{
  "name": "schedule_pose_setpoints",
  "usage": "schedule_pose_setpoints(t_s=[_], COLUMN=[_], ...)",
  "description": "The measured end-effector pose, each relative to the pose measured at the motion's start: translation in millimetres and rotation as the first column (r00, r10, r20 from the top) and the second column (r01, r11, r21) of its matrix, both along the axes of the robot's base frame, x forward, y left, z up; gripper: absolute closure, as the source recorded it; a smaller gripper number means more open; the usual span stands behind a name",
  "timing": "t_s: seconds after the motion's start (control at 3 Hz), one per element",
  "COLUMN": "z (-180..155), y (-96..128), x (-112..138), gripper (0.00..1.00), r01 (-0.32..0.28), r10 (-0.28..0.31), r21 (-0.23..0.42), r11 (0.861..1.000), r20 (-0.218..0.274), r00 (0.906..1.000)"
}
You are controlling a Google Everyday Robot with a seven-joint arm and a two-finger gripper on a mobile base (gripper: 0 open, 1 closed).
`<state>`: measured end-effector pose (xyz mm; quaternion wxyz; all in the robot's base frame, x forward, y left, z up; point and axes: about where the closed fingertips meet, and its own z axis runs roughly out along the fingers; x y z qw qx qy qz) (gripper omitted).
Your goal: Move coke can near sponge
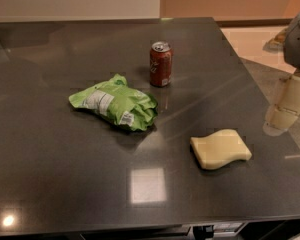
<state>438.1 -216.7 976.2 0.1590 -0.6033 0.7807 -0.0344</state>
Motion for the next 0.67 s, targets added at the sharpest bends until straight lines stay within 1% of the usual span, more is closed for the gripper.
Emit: schedule_pose_setpoints(t_s=[0.33,0.67], z=[0.0,0.6], y=[0.0,-0.3], x=[0.0,10.3], gripper=[0.0,0.0], r01=[0.0,0.018], r10=[0.0,-0.018], r21=[0.0,0.018], r11=[1.0,1.0], r20=[0.0,0.004], r00=[1.0,0.9998])
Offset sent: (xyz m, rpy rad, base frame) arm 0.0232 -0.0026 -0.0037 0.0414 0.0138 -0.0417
